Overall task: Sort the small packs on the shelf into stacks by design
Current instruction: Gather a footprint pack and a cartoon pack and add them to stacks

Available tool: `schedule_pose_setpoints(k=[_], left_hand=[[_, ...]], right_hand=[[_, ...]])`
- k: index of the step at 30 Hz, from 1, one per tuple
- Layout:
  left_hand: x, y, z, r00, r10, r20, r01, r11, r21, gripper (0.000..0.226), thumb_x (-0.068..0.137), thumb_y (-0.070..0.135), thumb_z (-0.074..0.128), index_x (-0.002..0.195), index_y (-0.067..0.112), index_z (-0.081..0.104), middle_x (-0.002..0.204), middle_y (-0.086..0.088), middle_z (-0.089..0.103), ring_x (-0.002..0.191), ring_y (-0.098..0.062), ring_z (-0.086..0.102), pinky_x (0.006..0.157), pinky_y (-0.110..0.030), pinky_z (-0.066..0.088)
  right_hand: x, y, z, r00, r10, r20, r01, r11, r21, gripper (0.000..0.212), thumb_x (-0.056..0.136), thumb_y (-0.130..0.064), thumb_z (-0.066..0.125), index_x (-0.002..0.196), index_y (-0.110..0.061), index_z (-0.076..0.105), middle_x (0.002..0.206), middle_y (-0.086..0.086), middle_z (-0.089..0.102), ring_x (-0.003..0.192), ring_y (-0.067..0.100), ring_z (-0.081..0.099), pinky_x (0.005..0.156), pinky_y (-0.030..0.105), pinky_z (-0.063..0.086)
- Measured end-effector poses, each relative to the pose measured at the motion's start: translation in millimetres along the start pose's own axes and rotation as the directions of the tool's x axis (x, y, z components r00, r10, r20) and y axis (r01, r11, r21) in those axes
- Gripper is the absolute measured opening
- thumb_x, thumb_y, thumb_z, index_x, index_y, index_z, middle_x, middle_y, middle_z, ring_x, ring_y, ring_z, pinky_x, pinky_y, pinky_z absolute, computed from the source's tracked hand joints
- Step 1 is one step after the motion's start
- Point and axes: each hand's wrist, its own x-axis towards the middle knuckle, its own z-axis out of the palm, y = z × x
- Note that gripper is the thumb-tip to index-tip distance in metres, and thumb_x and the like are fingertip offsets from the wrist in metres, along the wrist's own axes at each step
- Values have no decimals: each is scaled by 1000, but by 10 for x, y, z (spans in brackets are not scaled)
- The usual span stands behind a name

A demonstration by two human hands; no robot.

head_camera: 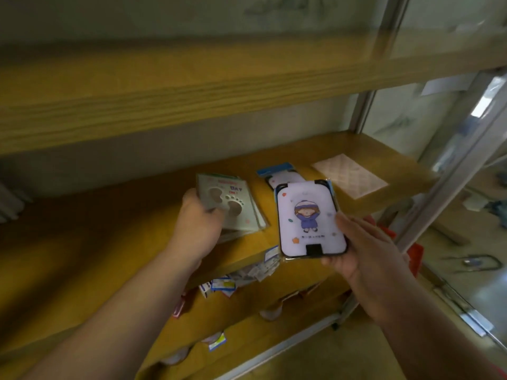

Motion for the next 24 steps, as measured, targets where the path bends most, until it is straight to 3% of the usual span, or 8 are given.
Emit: schedule_pose_setpoints(k=[2, 5, 9, 13, 19, 22, 24], left_hand=[[55, -6, 91, 995, 66, -75, -47, 971, 234, 48, 91, 16, 60, 138, 17, 50, 134, -5, 57, 125, -29, 49, 108, -43, 43], [56, -20, 212, 990, 60, -124, 13, 855, 519, 47, 95, 21, 53, 142, 18, 49, 141, -10, 51, 128, -36, 38, 106, -39, 30], [-68, 38, 361, 974, -63, -216, 183, 783, 594, 55, 95, 26, 54, 148, 22, 41, 146, -15, 41, 132, -40, 35, 106, -44, 33], [-206, 117, 540, 945, 23, -327, 201, 748, 632, 55, 91, 25, 58, 145, 25, 46, 148, -11, 39, 134, -38, 32, 104, -48, 31], [-443, 270, 843, 935, 104, -339, 176, 694, 698, 48, 90, 25, 60, 138, 27, 53, 155, -7, 36, 142, -35, 22, 109, -51, 27], [-528, 336, 966, 937, 127, -326, 157, 681, 715, 48, 91, 27, 58, 138, 30, 51, 154, -2, 34, 141, -30, 21, 110, -49, 26], [-558, 377, 1023, 934, 143, -326, 145, 684, 715, 49, 91, 28, 60, 140, 30, 51, 154, -1, 34, 140, -29, 22, 111, -49, 26]], right_hand=[[165, -64, -70, 998, 27, 48, -25, 999, -40, 24, 82, -20, 63, 100, -5, 67, 90, 14, 77, 75, 25, 75, 88, 58, 49], [391, -174, -169, 989, 54, 135, -34, 989, -147, 38, 83, -28, 63, 113, -6, 67, 100, 16, 76, 80, 25, 73, 60, 38, 55], [755, -306, -345, 980, 98, 174, -54, 968, -245, 29, 94, -28, 60, 119, -13, 64, 100, 11, 77, 85, 27, 74, 60, 37, 52], [1169, -387, -507, 971, 63, 231, 38, 911, -411, 29, 99, -32, 54, 124, -21, 62, 102, 1, 77, 85, 20, 75, 67, 38, 57], [1693, -481, -478, 948, 77, 310, 120, 813, -570, 27, 100, -30, 54, 121, -19, 65, 92, -1, 77, 65, 18, 69, 65, 34, 59], [1875, -493, -371, 909, 33, 415, 281, 688, -669, 21, 99, -30, 55, 112, -19, 68, 87, -5, 75, 61, 14, 67, 63, 36, 58], [1944, -493, -333, 878, -15, 479, 395, 589, -705, 21, 98, -27, 56, 114, -19, 67, 86, -14, 67, 69, 7, 65, 64, 31, 56]])
